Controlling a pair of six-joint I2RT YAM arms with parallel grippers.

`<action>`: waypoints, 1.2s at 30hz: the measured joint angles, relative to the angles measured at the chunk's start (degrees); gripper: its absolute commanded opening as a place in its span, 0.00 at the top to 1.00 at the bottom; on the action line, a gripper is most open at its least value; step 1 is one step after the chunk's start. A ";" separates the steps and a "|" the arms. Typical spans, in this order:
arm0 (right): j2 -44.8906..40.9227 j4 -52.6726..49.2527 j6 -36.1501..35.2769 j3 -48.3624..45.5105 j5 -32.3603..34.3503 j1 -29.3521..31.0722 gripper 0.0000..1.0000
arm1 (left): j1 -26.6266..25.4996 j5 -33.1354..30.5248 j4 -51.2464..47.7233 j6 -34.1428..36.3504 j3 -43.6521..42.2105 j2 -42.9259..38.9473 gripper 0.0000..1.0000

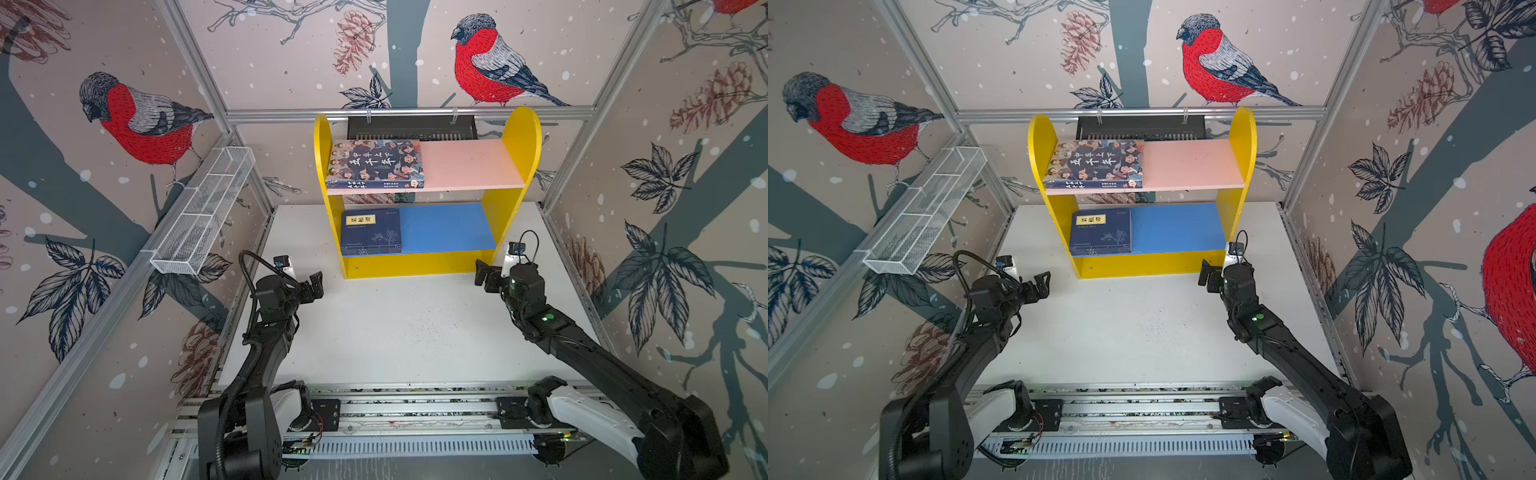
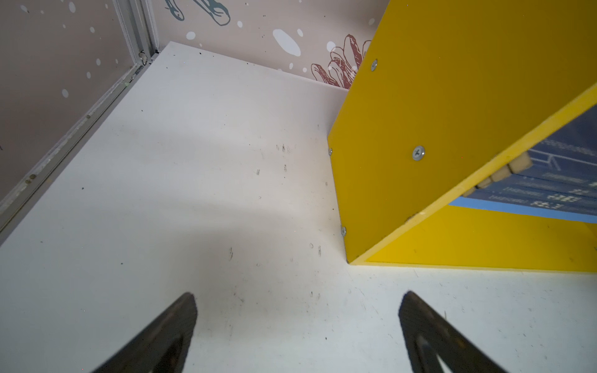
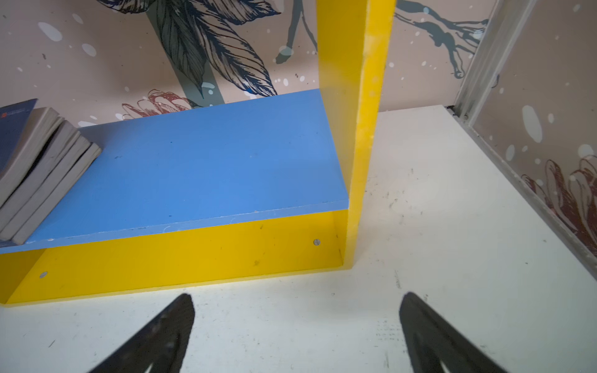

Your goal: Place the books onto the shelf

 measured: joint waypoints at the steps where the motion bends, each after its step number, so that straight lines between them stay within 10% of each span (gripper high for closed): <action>1: -0.02 0.85 -0.35 -0.70 0.68 -0.44 0.00 | 0.07 0.22 1.99 -0.07 -0.55 1.46 0.03; 10: 0.83 13.77 -4.87 -11.06 6.67 -3.50 0.00 | 0.81 0.76 22.62 -1.27 -7.06 12.98 0.03; 22: 9.38 42.49 -6.08 -24.81 1.42 -23.56 0.00 | 1.84 2.91 45.35 -1.27 -11.87 16.65 0.02; 36: 21.09 63.82 -6.16 -26.99 -5.51 -25.55 0.00 | 3.50 6.95 65.61 -2.99 -19.04 27.91 0.01</action>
